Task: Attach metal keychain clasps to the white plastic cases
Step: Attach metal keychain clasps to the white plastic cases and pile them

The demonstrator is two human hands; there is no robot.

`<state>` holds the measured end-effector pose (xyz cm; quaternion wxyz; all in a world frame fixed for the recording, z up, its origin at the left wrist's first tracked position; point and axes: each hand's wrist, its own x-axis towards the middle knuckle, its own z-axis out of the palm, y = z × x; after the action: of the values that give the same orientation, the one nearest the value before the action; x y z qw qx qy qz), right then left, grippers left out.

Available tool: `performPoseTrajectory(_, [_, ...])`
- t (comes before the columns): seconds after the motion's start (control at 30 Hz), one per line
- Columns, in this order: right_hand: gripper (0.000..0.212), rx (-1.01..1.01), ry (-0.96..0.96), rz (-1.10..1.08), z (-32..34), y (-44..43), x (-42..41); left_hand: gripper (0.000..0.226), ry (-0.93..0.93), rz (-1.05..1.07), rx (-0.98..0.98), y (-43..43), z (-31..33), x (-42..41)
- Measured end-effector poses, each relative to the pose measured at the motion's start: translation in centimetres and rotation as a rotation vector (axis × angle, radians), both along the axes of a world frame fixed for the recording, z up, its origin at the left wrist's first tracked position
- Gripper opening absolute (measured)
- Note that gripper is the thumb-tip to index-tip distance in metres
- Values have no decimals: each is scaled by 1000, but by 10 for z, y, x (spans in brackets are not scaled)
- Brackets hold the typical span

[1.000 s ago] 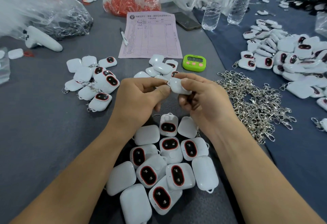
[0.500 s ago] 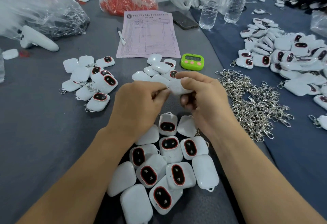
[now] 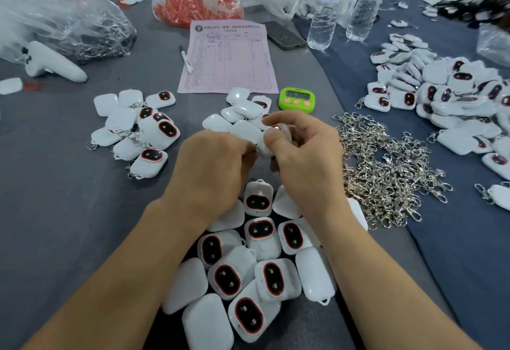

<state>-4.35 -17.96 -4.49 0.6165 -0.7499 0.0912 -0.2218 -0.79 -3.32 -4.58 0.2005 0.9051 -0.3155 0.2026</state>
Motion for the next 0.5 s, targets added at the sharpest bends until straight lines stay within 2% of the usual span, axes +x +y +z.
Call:
performPoseTrajectory(0.07, [15,9,-8,-2,0,2,0,14,-83,30,-7,-1,0,-2])
performPoseTrajectory(0.1, [15,90,7,15,1,0,2,17,-37,28,-64,-1,-1,-2])
performPoseTrajectory(0.23, [19,515,135,89,6,-9,6,24,627,-31,-574,-5,-4,4])
performPoseTrajectory(0.3, [20,627,158,126,6,-10,7,28,795,-50,-666,-7,-4,5])
performPoseTrajectory(0.4, [20,679,170,147,5,-8,7,28,862,-98,-695,-7,-3,3])
performPoseTrajectory(0.5, [20,618,155,129,4,-7,7,23,690,-77,-614,-4,-2,4])
